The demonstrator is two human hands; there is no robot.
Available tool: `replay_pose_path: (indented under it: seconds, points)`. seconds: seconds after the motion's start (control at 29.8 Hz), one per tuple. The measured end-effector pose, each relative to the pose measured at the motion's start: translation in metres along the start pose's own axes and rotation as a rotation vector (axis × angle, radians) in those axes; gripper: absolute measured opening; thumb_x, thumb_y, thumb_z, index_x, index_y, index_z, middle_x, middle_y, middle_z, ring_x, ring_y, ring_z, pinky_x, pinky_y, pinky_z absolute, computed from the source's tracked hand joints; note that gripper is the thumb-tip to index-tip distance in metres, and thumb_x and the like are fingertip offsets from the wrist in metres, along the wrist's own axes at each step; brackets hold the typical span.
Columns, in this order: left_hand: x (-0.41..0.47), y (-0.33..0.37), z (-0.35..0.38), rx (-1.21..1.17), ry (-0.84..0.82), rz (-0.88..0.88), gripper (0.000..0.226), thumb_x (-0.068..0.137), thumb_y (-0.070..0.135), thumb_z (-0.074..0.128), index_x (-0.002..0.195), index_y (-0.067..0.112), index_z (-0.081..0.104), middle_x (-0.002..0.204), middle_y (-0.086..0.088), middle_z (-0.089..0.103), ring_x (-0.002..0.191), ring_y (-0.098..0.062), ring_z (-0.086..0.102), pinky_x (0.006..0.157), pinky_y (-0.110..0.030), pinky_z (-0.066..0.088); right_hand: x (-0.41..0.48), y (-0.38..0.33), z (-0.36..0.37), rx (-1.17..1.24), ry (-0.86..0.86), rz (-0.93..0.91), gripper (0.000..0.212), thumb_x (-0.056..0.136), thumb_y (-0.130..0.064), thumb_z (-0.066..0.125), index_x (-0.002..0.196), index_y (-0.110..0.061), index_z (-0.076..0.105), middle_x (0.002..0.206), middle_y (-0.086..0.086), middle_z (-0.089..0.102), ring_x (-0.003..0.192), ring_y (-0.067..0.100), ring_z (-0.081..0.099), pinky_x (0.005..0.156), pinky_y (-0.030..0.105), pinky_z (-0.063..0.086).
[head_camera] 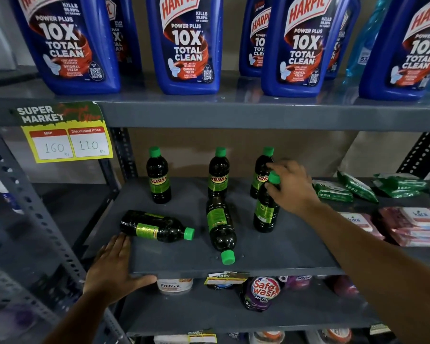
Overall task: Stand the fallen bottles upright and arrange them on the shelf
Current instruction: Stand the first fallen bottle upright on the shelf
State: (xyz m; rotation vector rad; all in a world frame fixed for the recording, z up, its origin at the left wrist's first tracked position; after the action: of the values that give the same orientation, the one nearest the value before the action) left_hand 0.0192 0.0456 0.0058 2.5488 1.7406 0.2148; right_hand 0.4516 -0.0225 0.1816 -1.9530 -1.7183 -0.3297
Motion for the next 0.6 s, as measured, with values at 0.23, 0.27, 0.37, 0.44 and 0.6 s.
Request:
replay_pose_path:
  seconds: [0.23, 0.27, 0.37, 0.44, 0.6]
  points:
    - [0.0, -0.002, 0.002, -0.021, 0.02, 0.013, 0.144, 0.05, 0.104, 0.033, 0.151, 0.003, 0.023, 0.16, -0.014, 0.024, 0.148, -0.029, 0.02, 0.12, -0.048, 0.02, -0.071, -0.089, 0.048, 0.016, -0.312, -0.661, 0.041, 0.081, -0.041, 0.066, 0.115, -0.018, 0.065, 0.112, 0.008, 0.059, 0.086, 0.025, 0.063, 0.071, 0.04, 0.055]
    - [-0.001, -0.002, 0.003, -0.025, 0.027, 0.014, 0.144, 0.05, 0.104, 0.035, 0.151, 0.003, 0.023, 0.16, -0.014, 0.025, 0.148, -0.029, 0.02, 0.12, -0.048, 0.021, -0.082, -0.092, 0.062, -0.019, -0.442, -0.622, 0.052, 0.08, -0.051, 0.062, 0.123, -0.022, 0.06, 0.122, 0.007, 0.053, 0.094, 0.025, 0.061, 0.074, 0.04, 0.055]
    - [0.0, -0.001, 0.004, -0.024, 0.007, 0.013, 0.144, 0.049, 0.105, 0.036, 0.153, 0.008, 0.016, 0.162, -0.011, 0.02, 0.149, -0.027, 0.017, 0.121, -0.047, 0.019, -0.102, -0.098, 0.088, -0.092, -0.555, -0.555, 0.062, 0.077, -0.064, 0.055, 0.128, -0.029, 0.053, 0.136, 0.004, 0.041, 0.107, 0.029, 0.056, 0.081, 0.042, 0.053]
    - [0.001, -0.002, 0.003, -0.012, 0.009, 0.001, 0.144, 0.049, 0.105, 0.034, 0.153, 0.008, 0.015, 0.162, -0.01, 0.019, 0.149, -0.025, 0.016, 0.121, -0.046, 0.019, -0.104, -0.1, 0.093, -0.119, -0.505, -0.527, 0.057, 0.077, -0.061, 0.057, 0.123, -0.028, 0.056, 0.137, 0.006, 0.041, 0.102, 0.032, 0.058, 0.077, 0.043, 0.054]
    - [0.001, -0.004, 0.006, -0.006, 0.002, -0.014, 0.145, 0.048, 0.106, 0.031, 0.154, 0.009, 0.012, 0.163, -0.008, 0.015, 0.15, -0.024, 0.012, 0.122, -0.043, 0.015, -0.111, -0.098, 0.102, -0.132, -0.463, -0.482, 0.056, 0.077, -0.055, 0.062, 0.123, -0.024, 0.053, 0.14, 0.012, 0.038, 0.085, 0.034, 0.064, 0.067, 0.042, 0.056]
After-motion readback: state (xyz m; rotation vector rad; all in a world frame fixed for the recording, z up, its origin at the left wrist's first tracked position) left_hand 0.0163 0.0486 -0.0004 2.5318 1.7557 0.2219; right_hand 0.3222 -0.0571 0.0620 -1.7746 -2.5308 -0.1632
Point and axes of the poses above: each hand's wrist, its own x-axis towards the middle knuckle, its own z-axis out of the palm, y = z × x, the point moved 5 cm from there along x, towards the middle knuckle
